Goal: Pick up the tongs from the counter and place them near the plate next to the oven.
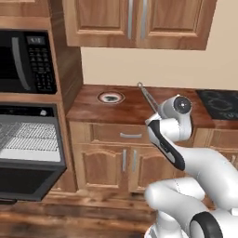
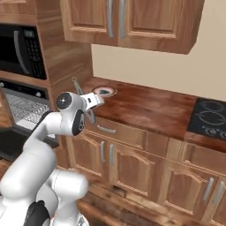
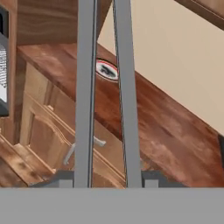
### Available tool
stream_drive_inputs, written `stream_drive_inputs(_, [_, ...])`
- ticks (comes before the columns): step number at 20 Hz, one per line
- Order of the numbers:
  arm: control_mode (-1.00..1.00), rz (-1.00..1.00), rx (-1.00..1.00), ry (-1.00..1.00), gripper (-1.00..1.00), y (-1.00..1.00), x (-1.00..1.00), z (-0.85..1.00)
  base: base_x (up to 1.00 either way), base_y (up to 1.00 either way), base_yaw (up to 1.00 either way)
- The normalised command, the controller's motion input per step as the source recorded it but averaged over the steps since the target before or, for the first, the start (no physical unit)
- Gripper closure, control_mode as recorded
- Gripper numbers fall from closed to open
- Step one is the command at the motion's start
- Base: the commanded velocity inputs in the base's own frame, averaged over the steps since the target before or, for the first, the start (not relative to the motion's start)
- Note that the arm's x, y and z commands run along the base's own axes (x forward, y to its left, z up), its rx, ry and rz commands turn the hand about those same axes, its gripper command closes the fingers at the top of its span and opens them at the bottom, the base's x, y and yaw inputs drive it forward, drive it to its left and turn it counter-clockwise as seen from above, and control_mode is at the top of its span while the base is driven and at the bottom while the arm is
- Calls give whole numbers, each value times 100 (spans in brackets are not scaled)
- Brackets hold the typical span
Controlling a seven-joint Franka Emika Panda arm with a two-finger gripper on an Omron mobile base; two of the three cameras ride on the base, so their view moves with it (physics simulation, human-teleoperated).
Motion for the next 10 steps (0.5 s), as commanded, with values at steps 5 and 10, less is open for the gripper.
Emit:
stream_drive_inputs(5, [100,0,0,0,100,0,0,0,100,83,-15])
stream_drive_inputs(10, [100,0,0,0,100,0,0,0,100,49,-23])
